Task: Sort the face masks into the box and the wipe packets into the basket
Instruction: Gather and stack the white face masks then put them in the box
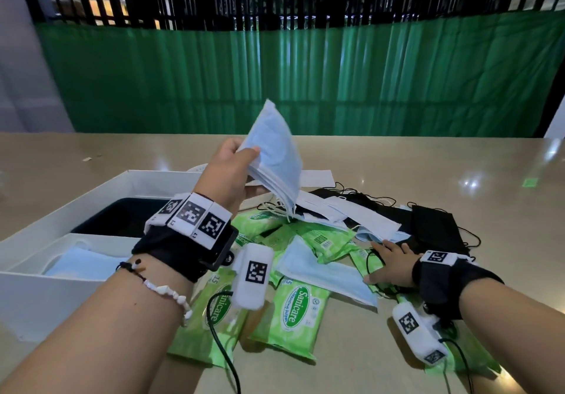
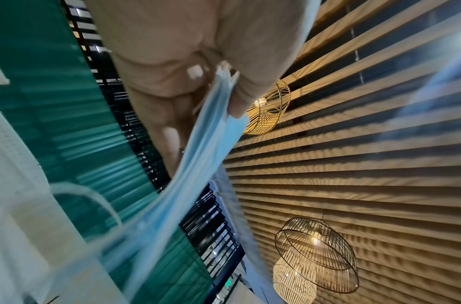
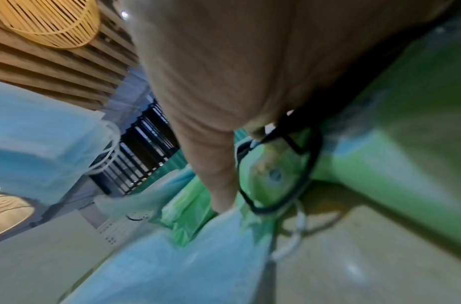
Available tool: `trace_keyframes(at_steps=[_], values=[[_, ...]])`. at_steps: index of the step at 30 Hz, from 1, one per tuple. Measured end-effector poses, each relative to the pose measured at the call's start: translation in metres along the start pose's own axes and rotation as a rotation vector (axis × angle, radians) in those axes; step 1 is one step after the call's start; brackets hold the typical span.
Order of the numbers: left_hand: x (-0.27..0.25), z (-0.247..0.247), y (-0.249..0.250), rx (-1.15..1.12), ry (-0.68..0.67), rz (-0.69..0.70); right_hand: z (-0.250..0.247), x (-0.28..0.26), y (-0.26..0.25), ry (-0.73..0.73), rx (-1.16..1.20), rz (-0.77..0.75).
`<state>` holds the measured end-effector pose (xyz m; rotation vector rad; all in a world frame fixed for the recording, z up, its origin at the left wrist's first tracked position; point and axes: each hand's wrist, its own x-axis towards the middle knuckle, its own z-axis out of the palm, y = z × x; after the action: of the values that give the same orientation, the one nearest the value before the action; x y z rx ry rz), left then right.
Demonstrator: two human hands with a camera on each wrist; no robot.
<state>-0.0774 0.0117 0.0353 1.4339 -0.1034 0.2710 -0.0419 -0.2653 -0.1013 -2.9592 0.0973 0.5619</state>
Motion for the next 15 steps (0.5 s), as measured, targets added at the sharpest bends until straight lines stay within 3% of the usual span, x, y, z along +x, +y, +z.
trace_keyframes(at_steps=[3,7,11,15], values=[[-0.005,0.004,0.001,0.004,-0.049,0.031,-0.010,-0.003,-0.002,0.092,0.156,-0.080],[-0.010,0.009,-0.005,0.011,-0.099,0.029,-0.042,-0.022,-0.020,0.283,0.461,-0.364],[-0.014,0.015,-0.016,0.077,-0.161,0.026,-0.067,-0.040,-0.042,0.143,0.785,-0.664],[-0.015,0.017,-0.025,0.124,-0.147,0.025,-0.071,-0.053,-0.057,0.030,1.036,-0.668]])
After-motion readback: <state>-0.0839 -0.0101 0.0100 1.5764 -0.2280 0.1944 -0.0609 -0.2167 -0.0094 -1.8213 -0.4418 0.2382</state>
